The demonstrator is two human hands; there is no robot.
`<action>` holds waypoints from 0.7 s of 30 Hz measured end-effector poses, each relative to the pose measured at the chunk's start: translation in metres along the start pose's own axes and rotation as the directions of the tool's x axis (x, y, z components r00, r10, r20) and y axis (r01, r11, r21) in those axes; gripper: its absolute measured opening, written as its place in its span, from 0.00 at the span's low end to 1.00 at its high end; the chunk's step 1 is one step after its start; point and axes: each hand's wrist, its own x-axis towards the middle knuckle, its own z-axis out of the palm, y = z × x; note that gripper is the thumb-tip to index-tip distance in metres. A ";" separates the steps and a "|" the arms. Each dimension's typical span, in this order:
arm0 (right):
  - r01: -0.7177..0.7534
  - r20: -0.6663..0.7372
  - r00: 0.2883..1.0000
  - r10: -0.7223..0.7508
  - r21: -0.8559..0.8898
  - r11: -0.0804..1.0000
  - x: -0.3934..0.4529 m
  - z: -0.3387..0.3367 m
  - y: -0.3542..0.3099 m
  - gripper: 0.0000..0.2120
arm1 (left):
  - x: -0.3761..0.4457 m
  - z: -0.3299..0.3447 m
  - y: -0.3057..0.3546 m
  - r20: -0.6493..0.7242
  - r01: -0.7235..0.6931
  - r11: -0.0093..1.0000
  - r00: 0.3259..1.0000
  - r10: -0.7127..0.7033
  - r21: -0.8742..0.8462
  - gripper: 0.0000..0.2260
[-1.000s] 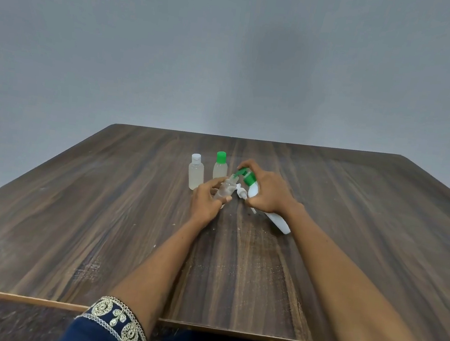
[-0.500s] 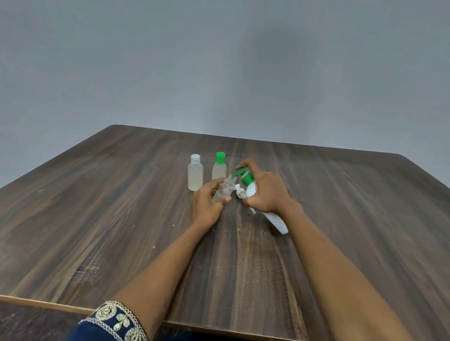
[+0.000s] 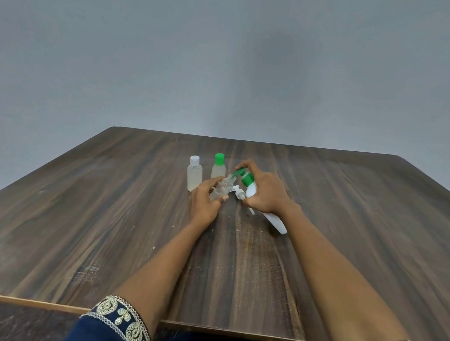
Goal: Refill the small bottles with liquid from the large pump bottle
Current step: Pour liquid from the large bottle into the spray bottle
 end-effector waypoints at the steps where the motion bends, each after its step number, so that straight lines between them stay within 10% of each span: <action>1: 0.003 -0.001 1.000 -0.003 0.007 1.000 0.000 0.000 0.000 0.29 | 0.000 0.000 0.001 0.001 0.000 1.000 1.000 0.000 -0.003 0.20; 21: 0.010 0.005 1.000 -0.010 0.005 1.000 0.002 0.000 -0.002 0.31 | 0.006 -0.002 0.000 0.029 0.013 1.000 1.000 -0.013 0.003 0.22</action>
